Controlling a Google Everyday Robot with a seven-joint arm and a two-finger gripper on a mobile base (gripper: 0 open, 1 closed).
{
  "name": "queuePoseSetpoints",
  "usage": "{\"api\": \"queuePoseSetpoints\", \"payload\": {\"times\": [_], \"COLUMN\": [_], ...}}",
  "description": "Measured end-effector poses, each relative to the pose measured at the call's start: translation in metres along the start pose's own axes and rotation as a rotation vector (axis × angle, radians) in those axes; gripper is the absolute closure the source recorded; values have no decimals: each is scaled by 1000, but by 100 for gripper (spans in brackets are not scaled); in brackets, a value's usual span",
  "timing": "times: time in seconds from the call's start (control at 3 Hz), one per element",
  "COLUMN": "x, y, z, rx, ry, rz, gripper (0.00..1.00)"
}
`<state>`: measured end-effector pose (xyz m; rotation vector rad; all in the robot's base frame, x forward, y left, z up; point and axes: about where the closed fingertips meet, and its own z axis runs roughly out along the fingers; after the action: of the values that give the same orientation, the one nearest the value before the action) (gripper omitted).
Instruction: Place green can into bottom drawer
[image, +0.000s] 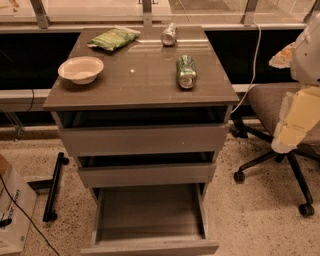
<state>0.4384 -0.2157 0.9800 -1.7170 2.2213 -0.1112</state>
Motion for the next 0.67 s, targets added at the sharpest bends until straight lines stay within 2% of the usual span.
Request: {"api": "queuePoseSetpoints", "payload": {"times": [0.33,0.67], "x": [-1,-11], "y": [-1,-21], "z": [-1,14], "rx": [8,21], "ry": [-5,-42], "rz": [2,5], "gripper": [0,0]}}
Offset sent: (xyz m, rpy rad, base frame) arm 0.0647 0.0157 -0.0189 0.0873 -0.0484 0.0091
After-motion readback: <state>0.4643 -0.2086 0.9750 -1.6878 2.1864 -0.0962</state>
